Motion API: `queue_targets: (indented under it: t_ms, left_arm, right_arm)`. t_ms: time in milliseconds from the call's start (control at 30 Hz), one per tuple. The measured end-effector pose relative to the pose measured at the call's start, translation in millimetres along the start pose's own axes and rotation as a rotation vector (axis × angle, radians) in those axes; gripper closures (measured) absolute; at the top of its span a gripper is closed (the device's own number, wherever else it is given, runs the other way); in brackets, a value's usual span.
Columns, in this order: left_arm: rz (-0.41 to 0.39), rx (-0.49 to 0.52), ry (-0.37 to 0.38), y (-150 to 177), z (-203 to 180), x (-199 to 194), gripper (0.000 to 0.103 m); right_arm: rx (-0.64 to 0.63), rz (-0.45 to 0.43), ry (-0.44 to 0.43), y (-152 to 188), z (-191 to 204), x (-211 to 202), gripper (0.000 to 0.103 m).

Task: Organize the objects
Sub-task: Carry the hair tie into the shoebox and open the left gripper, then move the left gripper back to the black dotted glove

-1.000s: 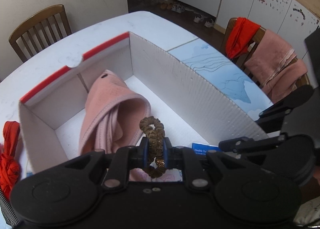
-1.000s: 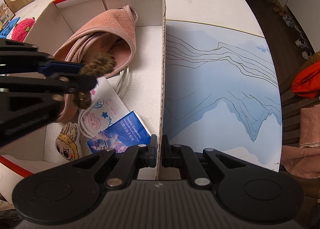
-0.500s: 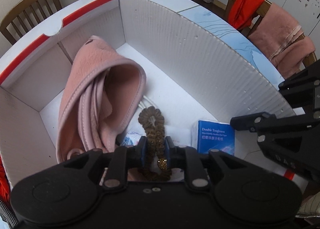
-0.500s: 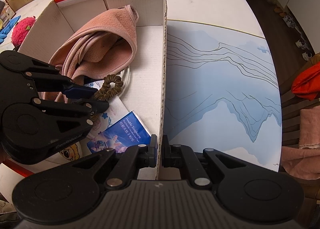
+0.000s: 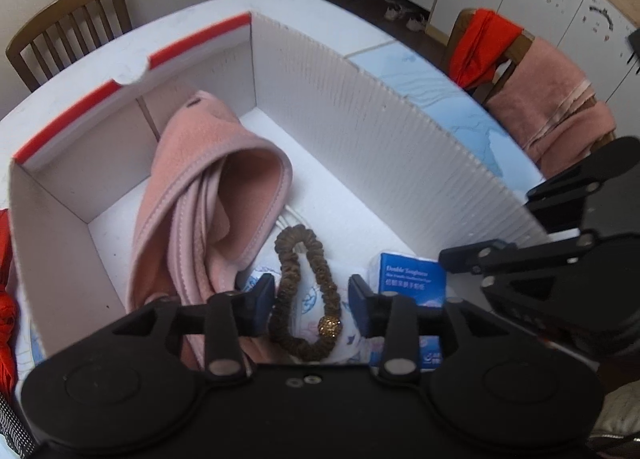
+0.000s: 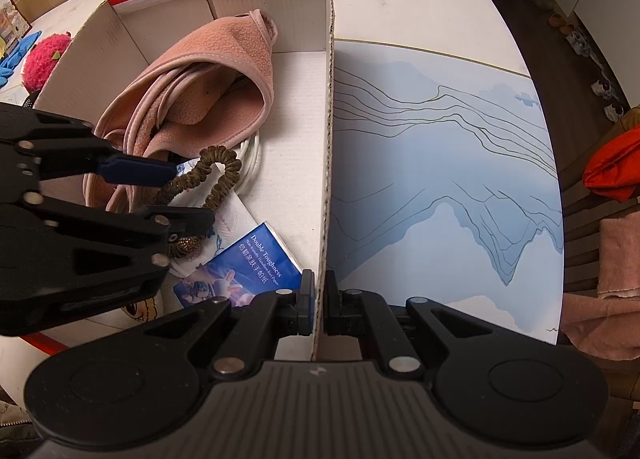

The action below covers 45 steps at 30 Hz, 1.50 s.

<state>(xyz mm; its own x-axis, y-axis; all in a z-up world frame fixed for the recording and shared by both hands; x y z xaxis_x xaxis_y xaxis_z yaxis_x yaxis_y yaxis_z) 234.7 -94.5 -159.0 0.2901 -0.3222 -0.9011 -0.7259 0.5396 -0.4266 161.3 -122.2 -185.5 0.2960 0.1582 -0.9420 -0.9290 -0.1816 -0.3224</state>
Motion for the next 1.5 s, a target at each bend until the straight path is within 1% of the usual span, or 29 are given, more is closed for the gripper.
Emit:
queue_targets:
  t_ms: [67, 167, 300, 433, 500, 600, 867, 1033, 1133, 1267, 1500]
  left_arm:
    - [-0.025, 0.0, 0.002, -0.1, -1.2, -8.2, 0.049]
    - [-0.056, -0.005, 0.005, -0.6, -2.4, -19.0, 0.04]
    - [-0.082, -0.022, 0.018, 0.6, -1.2, -30.1, 0.038]
    - [-0.11, -0.034, 0.018, 0.7, 0.2, -40.0, 0.027]
    - [-0.124, -0.035, 0.014, 1.2, 1.3, -44.5, 0.024]
    - [-0.135, -0.048, -0.001, 4.8, 5.5, -51.1, 0.023]
    - [-0.185, -0.094, -0.027, 14.7, 21.1, -72.7, 0.004]
    - [-0.225, -0.162, -0.065, 24.8, 43.0, -92.6, 0.001]
    - [-0.246, -0.207, -0.098, 34.4, 61.5, -105.6, 0.001]
    - [-0.267, -0.28, -0.163, 53.9, 93.9, -116.1, 0.001]
    - [-0.209, -0.422, -0.355, 105.5, 166.2, -108.9, 0.001]
  right_arm:
    - [0.0, 0.0, 0.0, 0.3, -0.3, -0.2, 0.1]
    - [-0.002, 0.001, 0.001, 0.1, -0.1, -0.3, 0.1]
    - [-0.002, 0.0, 0.0, 0.2, 0.0, -0.2, 0.1]
    - [-0.001, 0.001, 0.0, 0.4, 0.4, 0.5, 0.1]
    - [-0.002, 0.001, 0.0, 0.5, 0.2, 0.9, 0.1]
    - [-0.004, 0.002, 0.001, 0.6, 0.4, 1.4, 0.1]
    - [-0.002, 0.004, -0.001, 0.5, 0.0, 2.2, 0.1]
    - [-0.004, 0.007, -0.001, 0.9, 0.4, 2.1, 0.1]
    - [-0.001, 0.011, 0.0, 0.7, 0.2, 2.3, 0.1]
    - [0.006, 0.018, 0.006, -0.4, 0.6, 3.2, 0.1]
    - [0.02, 0.027, 0.01, -0.8, -0.3, 4.4, 0.1]
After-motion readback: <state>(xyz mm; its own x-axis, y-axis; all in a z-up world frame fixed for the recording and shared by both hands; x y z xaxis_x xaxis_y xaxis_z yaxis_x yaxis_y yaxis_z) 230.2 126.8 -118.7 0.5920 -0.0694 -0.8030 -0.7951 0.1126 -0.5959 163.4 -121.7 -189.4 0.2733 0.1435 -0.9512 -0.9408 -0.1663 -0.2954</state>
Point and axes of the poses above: each gripper's, at about its wrist camera, not at the fingertips, and x roughly the way its jaws point, z to its left, y to its underside, the point moved 5 cm from there along x, roughly the way its jaws point, and after that the axes turned 3 degrees about y, right-handed, at the moved point
